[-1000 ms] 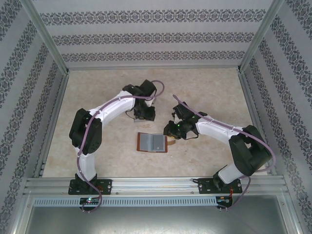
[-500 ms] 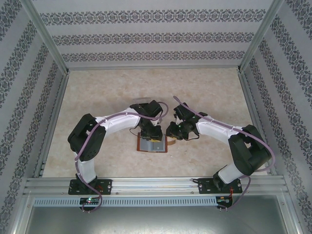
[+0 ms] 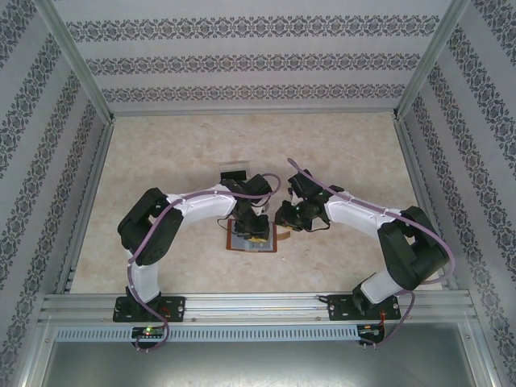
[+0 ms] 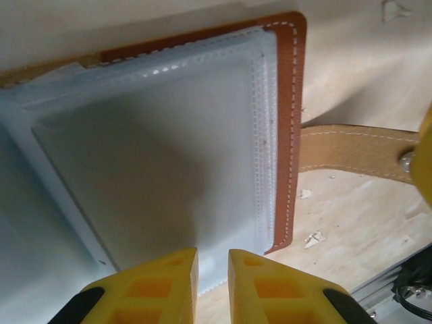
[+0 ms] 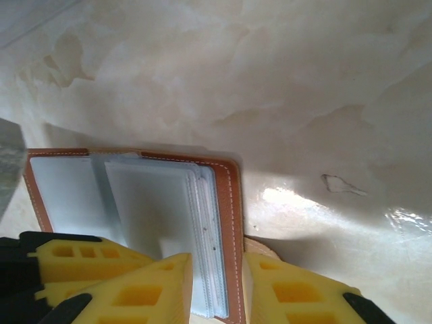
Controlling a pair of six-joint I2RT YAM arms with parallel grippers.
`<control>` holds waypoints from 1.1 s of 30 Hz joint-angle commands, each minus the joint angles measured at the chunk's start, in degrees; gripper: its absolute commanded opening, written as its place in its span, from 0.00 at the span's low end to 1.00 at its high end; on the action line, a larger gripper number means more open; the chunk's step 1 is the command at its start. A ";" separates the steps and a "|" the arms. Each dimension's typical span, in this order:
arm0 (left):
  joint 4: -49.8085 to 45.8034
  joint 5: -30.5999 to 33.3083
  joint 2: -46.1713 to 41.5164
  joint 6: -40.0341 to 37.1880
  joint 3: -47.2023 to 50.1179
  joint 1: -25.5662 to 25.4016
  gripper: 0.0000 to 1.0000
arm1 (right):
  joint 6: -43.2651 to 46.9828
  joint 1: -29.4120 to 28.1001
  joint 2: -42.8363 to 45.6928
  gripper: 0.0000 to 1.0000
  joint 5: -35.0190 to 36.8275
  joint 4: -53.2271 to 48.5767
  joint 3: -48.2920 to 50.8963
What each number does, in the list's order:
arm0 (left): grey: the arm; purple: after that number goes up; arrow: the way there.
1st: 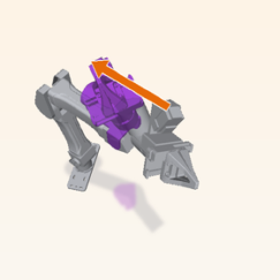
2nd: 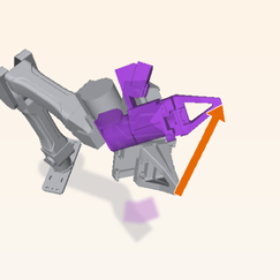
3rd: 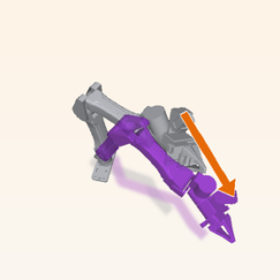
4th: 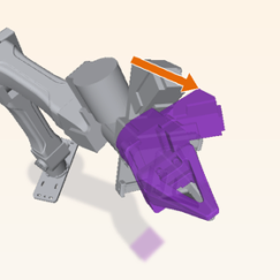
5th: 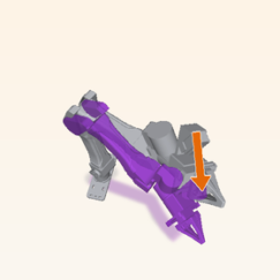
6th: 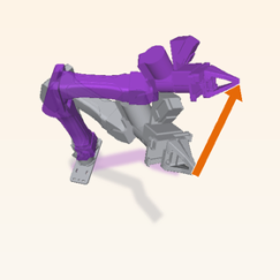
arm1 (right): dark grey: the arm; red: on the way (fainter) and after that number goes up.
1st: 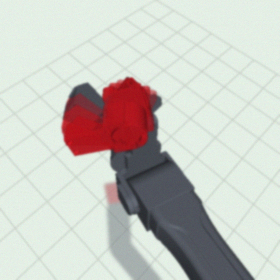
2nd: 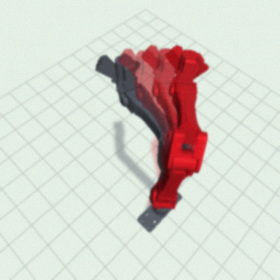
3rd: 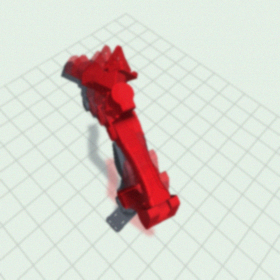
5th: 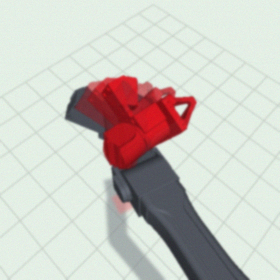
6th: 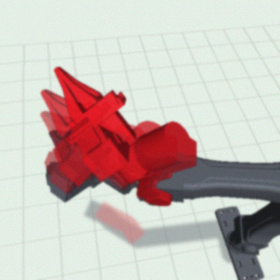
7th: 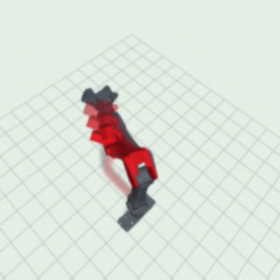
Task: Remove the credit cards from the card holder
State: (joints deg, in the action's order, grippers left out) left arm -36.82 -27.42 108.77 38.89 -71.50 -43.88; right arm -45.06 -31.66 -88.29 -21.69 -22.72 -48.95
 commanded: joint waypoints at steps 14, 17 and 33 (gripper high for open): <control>-0.58 3.69 -2.46 0.35 3.76 -0.07 0.14 | -1.90 -2.61 -4.86 0.26 -5.08 4.65 -0.29; 0.05 4.24 -3.42 0.71 4.51 0.01 0.12 | -2.48 -2.95 -5.62 0.26 -5.97 5.87 -0.18; 4.05 2.35 -5.35 2.37 8.03 0.64 0.10 | -3.61 -3.63 -7.88 0.27 -7.48 8.00 -0.78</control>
State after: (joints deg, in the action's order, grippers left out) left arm -33.65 -25.02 104.71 40.18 -64.79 -43.77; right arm -47.92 -34.79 -95.31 -28.03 -15.64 -48.95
